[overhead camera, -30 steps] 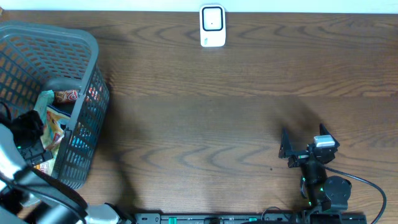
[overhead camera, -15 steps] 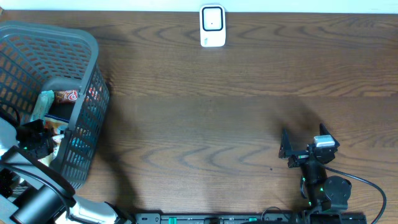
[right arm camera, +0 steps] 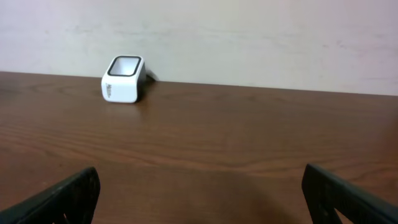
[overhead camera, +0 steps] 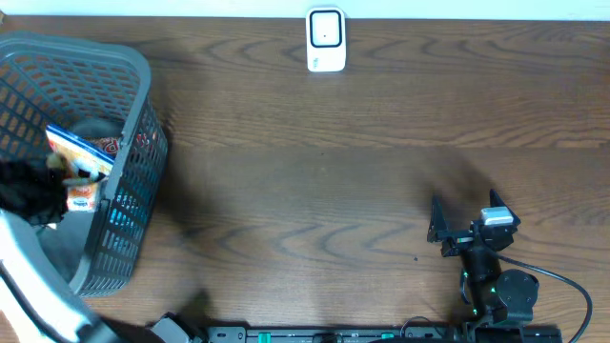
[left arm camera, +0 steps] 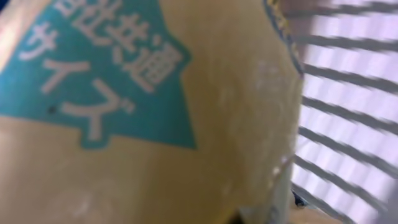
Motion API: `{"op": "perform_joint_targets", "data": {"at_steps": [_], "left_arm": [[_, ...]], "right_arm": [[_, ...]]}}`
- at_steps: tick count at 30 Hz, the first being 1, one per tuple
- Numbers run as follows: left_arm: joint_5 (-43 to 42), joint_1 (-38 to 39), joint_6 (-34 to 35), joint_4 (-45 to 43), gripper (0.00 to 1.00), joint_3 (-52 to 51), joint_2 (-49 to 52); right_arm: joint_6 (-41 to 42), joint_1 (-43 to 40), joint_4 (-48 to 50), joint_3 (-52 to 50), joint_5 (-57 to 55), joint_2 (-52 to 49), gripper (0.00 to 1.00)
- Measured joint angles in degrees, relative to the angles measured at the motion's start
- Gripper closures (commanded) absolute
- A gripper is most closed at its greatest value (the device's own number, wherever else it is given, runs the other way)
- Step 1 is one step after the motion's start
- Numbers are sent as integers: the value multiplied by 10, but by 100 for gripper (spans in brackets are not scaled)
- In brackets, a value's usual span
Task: Scan the item barcode
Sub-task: 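Grasp the yellow snack bag with the left gripper and lift it, then carry the snack bag to the scanner and hold it before it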
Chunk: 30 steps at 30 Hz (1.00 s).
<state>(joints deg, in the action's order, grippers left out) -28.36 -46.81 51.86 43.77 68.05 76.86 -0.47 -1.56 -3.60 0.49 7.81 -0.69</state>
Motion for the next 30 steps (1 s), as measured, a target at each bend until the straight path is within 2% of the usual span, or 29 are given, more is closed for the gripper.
{"op": "perform_joint_targets", "data": {"at_steps": [7,11,14,18,20,25,30], "left_arm": [[-94,12,36,-127,93,0,-130],[-121,80,57,-209,93,0,-187],[-130,183,62,-257,93,0,-211],[-103,340,41,-248,93,0,-210],[-68,431,20,-222,93,0,-194],[85,651,-29,-145,93,1,-103],[180,775,-45,-134,92,1,22]], "right_arm": [[0,0,0,0,0,0,1],[0,0,0,0,0,0,1],[0,0,0,0,0,0,1],[0,0,0,0,0,0,1],[0,0,0,0,0,0,1],[0,0,0,0,-1,0,1],[0,0,0,0,-1,0,1]]}}
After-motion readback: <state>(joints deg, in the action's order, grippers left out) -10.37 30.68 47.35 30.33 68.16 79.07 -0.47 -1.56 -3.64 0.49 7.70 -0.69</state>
